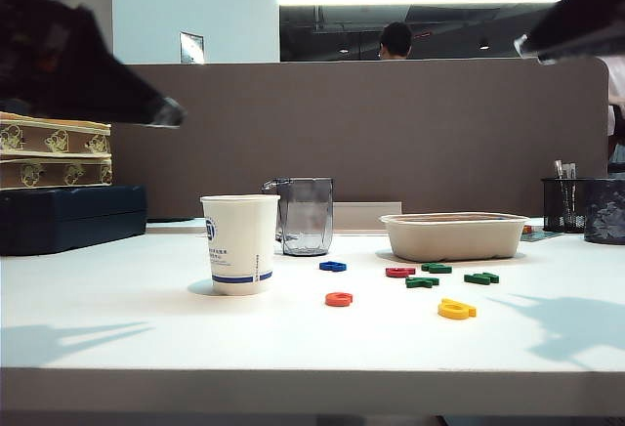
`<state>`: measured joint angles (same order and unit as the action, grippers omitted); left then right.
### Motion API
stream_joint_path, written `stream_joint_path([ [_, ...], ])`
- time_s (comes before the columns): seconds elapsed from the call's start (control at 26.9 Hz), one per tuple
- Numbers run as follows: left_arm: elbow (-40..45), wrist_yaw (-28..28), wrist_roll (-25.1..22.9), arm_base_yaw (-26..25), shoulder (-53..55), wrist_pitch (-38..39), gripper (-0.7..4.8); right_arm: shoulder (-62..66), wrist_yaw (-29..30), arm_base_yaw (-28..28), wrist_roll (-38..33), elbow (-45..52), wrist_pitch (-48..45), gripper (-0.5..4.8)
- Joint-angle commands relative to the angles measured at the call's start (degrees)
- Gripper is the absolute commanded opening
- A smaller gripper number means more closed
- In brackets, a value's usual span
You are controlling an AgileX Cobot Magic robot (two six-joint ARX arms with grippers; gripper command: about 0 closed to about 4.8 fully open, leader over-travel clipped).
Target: Pick up the letter "c" and put it in the paper cup.
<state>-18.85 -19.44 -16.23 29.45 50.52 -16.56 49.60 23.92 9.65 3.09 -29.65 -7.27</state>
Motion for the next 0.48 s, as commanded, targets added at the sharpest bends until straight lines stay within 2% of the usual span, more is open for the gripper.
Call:
stream_joint_path([
  [0.04,-0.37,-2.62,1.81,0.66,2.67,-5.33,0.57,0.94,0.46,0.02,0.13,-0.5,-6.12,1.18],
  [0.22,-0.35,-4.87,10.82,0.66,6.86,-12.5,0.57,2.84,0.48,-0.02,0.13,-1.68,-6.69,1.18],
  [0.41,-0.37,-6.29,11.47,0.68,12.07,-16.76,0.57,5.46,-0.13,-0.02,0.17,-3.41,-6.67,1.18],
  [0.48,-0.37,-6.32,13.86,0.7,14.27,-16.81,0.57,6.62,-1.51,-0.02,0.22,-4.24,-6.69,1.18],
])
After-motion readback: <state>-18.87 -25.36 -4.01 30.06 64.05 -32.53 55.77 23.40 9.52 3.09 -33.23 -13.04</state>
